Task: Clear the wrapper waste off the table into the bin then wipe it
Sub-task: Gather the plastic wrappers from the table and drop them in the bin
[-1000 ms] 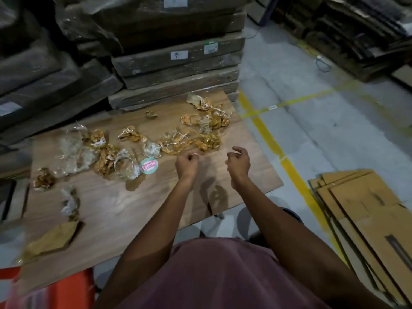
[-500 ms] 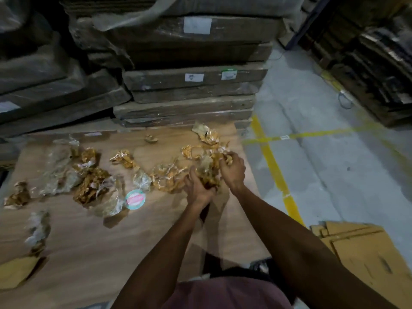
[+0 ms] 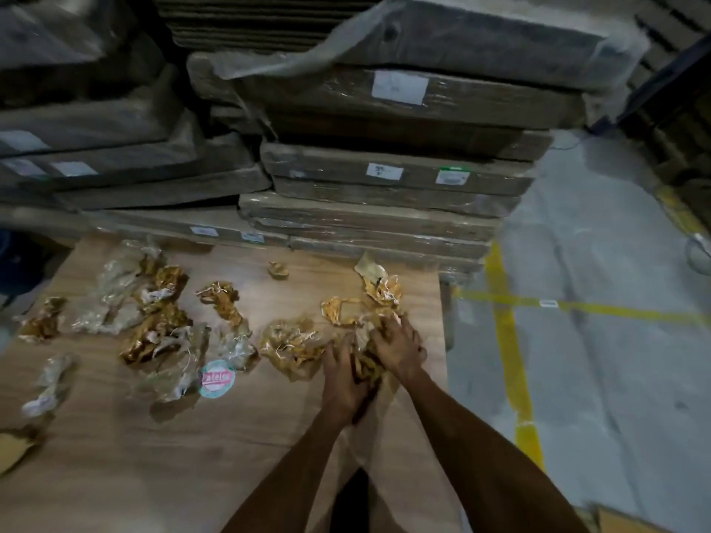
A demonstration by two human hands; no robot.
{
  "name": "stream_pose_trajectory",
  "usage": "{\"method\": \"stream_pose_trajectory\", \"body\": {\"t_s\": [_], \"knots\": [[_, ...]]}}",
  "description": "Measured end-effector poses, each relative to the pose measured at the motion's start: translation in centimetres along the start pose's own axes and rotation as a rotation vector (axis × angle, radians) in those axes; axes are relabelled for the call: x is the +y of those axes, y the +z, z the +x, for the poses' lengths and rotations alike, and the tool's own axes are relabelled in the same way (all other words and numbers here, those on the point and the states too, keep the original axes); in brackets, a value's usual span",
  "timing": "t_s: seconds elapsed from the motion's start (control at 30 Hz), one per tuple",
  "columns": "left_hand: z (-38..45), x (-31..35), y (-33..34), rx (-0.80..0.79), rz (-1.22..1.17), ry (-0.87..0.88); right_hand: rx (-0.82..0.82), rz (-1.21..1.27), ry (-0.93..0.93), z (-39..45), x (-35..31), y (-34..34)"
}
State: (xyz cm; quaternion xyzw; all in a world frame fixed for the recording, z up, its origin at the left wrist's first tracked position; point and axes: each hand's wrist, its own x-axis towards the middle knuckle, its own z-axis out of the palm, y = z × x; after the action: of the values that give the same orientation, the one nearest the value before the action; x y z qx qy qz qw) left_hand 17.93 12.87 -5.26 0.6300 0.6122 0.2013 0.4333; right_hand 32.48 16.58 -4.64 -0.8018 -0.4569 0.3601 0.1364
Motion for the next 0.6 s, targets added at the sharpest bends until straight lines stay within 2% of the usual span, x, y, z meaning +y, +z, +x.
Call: {"method": "stream_pose_trajectory", "body": {"t_s": [0.13, 0.3, 0.43, 0.5, 0.6], "knots": [[0.3, -0.5, 0.3, -0.011, -0.055, 0.007, 0.022, 0.065, -0.033, -2.4, 0.5, 2.5], [-0.8, -1.1, 0.3, -0.030, -0.114, 0.020, 0.010, 0.411, -0.141, -5.0, 1.6, 4.6], [-1.7, -1.7, -0.8, -0.037, -0.146, 0.045, -0.084, 0.595, -0.176, -6.4, 1.5, 3.1], [-2.1, -2.5, -1.4, 0.003, -0.097, 0.092, -0.145, 0.599, -0.228, -6.9, 2.0, 2.4], [-3.0, -3.4, -2.5, 0.070, 0.095, 0.155, -0.208, 0.462, -0.335, -7.3, 2.9, 1.5]]}}
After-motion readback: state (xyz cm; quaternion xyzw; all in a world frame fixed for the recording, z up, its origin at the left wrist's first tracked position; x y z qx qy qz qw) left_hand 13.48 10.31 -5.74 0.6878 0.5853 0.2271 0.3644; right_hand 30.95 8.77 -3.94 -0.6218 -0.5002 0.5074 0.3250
